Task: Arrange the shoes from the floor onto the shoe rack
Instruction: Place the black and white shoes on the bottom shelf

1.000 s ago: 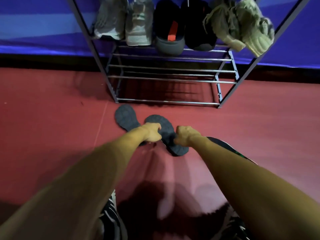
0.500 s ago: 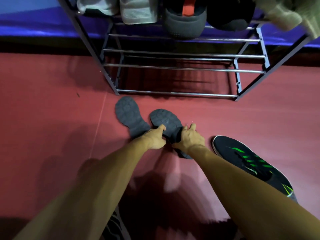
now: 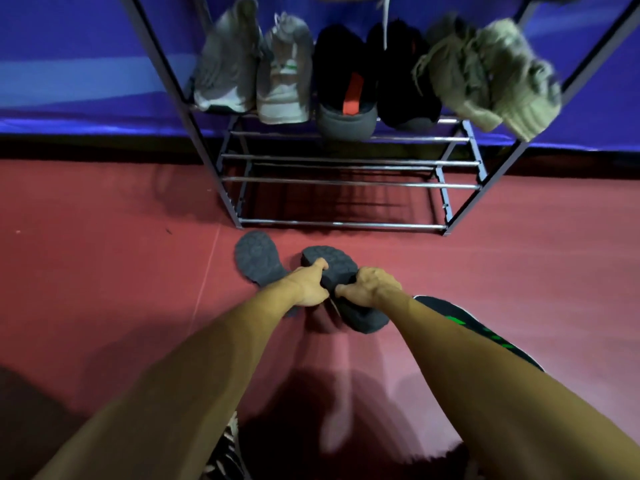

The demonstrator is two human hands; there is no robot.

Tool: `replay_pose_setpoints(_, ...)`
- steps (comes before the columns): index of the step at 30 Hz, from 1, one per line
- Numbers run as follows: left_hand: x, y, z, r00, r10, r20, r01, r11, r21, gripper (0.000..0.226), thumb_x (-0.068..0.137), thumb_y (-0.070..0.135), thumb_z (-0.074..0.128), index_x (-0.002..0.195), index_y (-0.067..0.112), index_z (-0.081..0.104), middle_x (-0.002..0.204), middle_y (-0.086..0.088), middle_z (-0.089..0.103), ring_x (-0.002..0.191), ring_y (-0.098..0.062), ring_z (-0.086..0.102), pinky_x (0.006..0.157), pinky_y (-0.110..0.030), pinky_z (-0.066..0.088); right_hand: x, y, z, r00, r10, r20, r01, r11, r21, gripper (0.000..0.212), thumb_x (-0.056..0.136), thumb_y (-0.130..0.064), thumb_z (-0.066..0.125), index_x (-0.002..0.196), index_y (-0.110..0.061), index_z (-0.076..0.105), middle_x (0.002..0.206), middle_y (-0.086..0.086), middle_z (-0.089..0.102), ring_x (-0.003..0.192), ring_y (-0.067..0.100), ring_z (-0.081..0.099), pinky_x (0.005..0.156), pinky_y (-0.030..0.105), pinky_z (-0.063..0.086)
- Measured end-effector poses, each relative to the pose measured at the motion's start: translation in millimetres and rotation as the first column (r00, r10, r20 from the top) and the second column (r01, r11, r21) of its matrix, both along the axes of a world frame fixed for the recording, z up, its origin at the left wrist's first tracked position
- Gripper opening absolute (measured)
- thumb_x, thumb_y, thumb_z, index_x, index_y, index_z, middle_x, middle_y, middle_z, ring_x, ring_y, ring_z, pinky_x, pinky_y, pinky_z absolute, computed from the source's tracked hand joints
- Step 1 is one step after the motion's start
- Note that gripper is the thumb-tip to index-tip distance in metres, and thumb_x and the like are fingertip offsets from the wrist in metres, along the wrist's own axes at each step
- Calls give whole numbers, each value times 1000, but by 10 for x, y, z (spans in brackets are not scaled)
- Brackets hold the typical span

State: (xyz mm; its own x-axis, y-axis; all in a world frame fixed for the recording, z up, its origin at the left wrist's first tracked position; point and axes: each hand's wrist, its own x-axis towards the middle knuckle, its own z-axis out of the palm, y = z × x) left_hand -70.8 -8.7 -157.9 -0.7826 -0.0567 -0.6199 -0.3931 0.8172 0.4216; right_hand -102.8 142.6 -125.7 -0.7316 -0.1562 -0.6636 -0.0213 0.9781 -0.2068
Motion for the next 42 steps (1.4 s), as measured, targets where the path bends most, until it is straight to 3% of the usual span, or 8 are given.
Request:
replay_pose_setpoints(7, -165, -110, 769, 981, -150, -123, 147, 988, -39, 71, 88, 25, 60, 148, 28, 23, 107, -11, 63, 87, -25, 60, 73, -34, 47, -68, 1, 735, 993, -119, 22, 121, 968, -218, 52, 88, -48, 63, 120, -7, 61, 113, 13, 61, 100, 29, 59, 77, 32, 45)
replay_pose_setpoints(11, -199, -304, 1209, 970, -175, -167, 171, 984, -40, 71, 90, 31, 63, 149, 31, 24, 102, -9, 60, 92, -28, 62, 84, -39, 50, -109, -27, 1087, 989, -142, 33, 146, 936, -320, 58, 83, -48, 70, 118, -2, 59, 107, 10, 63, 87, 26, 63, 70, 32, 48)
replay_pose_setpoints(21, 63, -417, 1481, 959, 87, -270, -27, 975, 220, 106, 93, 16, 60, 147, 43, -27, 88, -21, 66, 67, -27, 57, 63, -37, 46, -40, -225, 1509, 952, -272, 139, 301, 764, -570, 32, 92, -38, 64, 105, -9, 61, 77, 1, 61, 51, 10, 53, 40, 13, 36)
replay_pose_setpoints(24, 102, -415, 1419, 951, 212, -225, -145, 949, 282, 107, 94, 23, 59, 143, 40, -34, 96, -13, 72, 71, -25, 69, 71, -36, 54, -43, -261, 1403, 930, -313, 194, 365, 704, -610, 34, 90, -41, 64, 106, -11, 66, 87, 2, 66, 68, 15, 61, 56, 20, 45)
replay_pose_setpoints(28, 147, -519, 1326, 941, 312, -130, -270, 925, 265, 74, 96, 25, 50, 155, 16, 7, 110, -13, 66, 70, -22, 69, 50, -26, 44, -64, -359, 1190, 870, -340, 357, 492, 566, -661, 31, 89, -45, 61, 98, -15, 66, 99, 6, 68, 88, 21, 63, 84, 33, 48)
replay_pose_setpoints(32, 199, -633, 1209, 887, 461, 44, -436, 801, 410, 42, 100, 34, 43, 137, 12, 46, 136, -9, 54, 83, -22, 72, 44, -20, 37, -123, -502, 1015, 803, -297, 517, 596, 434, -676, 33, 93, -44, 55, 109, -17, 65, 106, 4, 70, 94, 20, 62, 84, 33, 45)
replay_pose_setpoints(36, 188, -738, 1198, 787, 590, 180, -570, 585, 577, 43, 95, 50, 49, 121, 18, 64, 106, -7, 73, 80, -19, 69, 51, -21, 35, -205, -670, 876, 771, -271, 576, 637, 356, -684, 33, 97, -42, 50, 116, -20, 67, 110, 3, 71, 87, 15, 63, 71, 29, 46)
replay_pose_setpoints(42, 35, -951, 1057, 698, 685, 211, -617, 424, 663, 42, 77, 64, 54, 93, 27, 64, 87, -1, 65, 67, -15, 54, 50, -22, 34, -440, -933, 722, 841, -265, 471, 533, 263, -804, 35, 105, -24, 46, 131, -7, 61, 128, 18, 65, 96, 23, 62, 74, 29, 50)
